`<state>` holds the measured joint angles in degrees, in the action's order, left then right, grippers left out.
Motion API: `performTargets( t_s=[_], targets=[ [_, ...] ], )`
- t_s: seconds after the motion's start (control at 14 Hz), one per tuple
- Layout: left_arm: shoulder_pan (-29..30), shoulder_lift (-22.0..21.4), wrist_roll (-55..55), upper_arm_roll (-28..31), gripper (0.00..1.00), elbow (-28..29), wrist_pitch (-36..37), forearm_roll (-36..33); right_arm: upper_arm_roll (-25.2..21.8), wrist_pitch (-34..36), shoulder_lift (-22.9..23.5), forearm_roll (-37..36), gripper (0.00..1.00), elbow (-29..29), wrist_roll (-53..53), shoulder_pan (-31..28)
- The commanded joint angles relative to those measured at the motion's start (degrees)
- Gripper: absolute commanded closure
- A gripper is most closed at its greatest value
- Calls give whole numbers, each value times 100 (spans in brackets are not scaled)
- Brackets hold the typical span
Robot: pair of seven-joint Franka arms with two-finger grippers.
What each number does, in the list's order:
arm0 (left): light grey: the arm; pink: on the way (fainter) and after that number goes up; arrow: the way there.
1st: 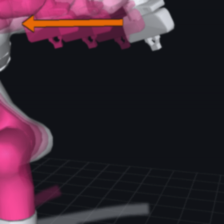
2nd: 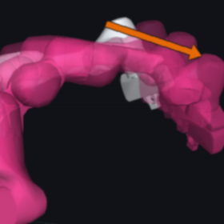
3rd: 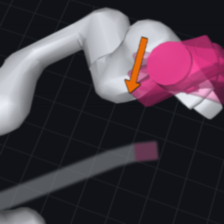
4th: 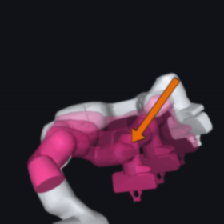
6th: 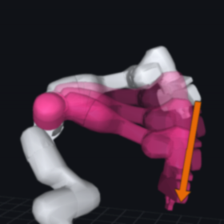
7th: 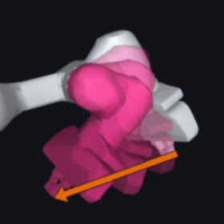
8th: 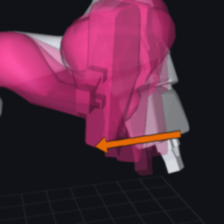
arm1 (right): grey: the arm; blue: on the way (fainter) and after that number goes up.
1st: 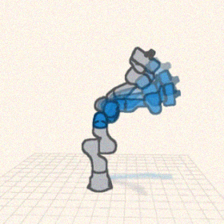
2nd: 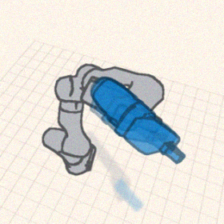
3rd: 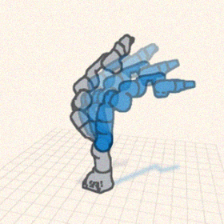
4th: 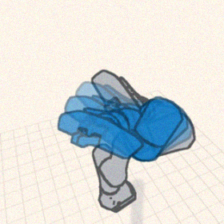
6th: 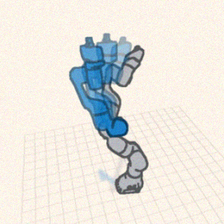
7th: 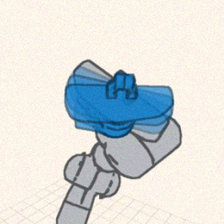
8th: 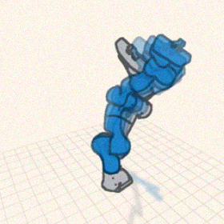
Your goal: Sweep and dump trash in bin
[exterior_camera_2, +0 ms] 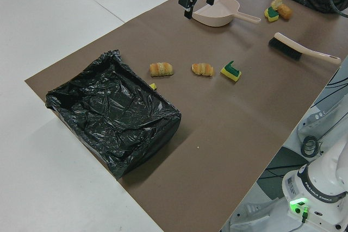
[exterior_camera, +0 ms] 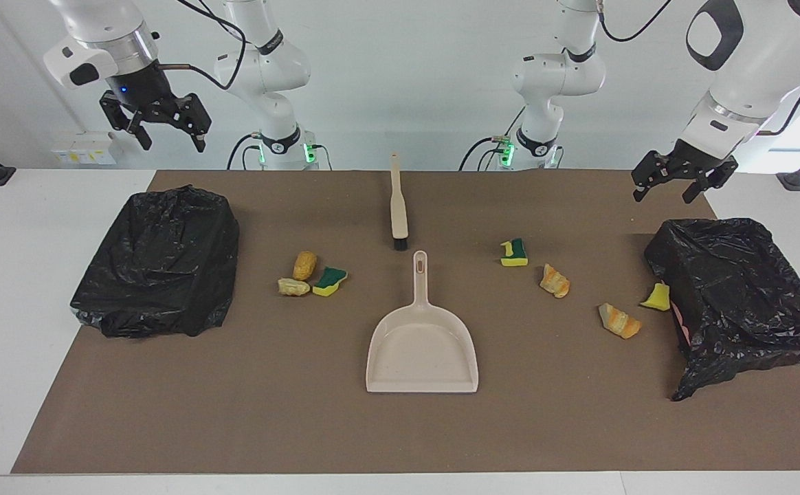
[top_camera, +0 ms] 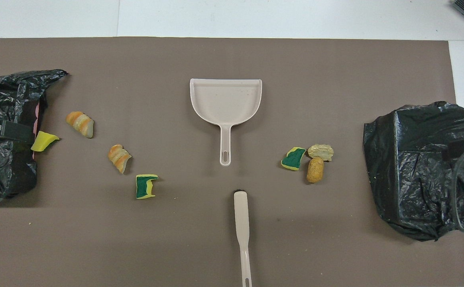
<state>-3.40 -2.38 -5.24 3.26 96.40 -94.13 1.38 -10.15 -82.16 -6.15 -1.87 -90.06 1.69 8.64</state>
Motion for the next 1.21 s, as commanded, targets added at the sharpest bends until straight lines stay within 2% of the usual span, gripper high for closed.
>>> performTargets(
  t_s=[0.0, 1.14],
  targets=[
    [32, -165, -56, -18, 0, 124, 61, -77, -40, -2, -79, 90, 0, -82, -142, 14],
    [-3, -157, -39, -27, 0, 134, 26, -68, -31, 25, -185, 90, 0, -258, -151, 14]
  ],
)
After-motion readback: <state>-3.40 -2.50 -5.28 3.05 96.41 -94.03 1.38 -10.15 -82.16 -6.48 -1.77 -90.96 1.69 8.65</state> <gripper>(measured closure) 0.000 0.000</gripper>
